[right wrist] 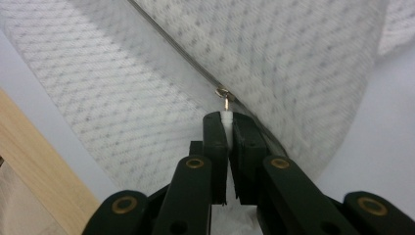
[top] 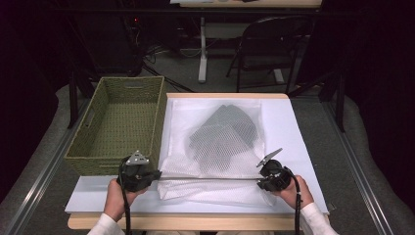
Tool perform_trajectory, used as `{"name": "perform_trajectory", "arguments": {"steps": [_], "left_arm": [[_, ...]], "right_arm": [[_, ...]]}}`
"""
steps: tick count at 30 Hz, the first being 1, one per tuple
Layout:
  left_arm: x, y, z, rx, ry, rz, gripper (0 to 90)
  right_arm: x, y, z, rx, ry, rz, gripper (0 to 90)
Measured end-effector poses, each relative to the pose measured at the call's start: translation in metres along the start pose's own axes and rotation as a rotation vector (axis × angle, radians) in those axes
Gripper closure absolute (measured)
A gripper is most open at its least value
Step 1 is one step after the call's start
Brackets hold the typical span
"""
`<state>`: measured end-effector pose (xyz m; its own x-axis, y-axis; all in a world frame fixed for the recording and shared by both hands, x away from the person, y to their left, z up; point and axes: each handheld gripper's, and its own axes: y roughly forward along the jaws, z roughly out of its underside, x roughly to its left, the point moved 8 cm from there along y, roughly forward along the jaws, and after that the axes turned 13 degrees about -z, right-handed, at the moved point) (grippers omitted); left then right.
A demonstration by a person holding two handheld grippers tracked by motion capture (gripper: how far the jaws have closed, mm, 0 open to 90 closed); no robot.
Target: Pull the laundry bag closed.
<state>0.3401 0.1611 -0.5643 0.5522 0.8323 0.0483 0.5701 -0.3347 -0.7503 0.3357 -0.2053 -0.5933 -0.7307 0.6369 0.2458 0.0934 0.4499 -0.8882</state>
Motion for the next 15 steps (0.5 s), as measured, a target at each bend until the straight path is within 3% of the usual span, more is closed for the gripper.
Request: {"name": "perform_trajectory", "arguments": {"steps": [15], "left_arm": [[-0.001, 0.001, 0.000, -0.003, -0.001, -0.003, 87.9]], "right_arm": [[-0.004, -0.015, 0.017, -0.016, 0.034, 0.014, 86.5]]}}
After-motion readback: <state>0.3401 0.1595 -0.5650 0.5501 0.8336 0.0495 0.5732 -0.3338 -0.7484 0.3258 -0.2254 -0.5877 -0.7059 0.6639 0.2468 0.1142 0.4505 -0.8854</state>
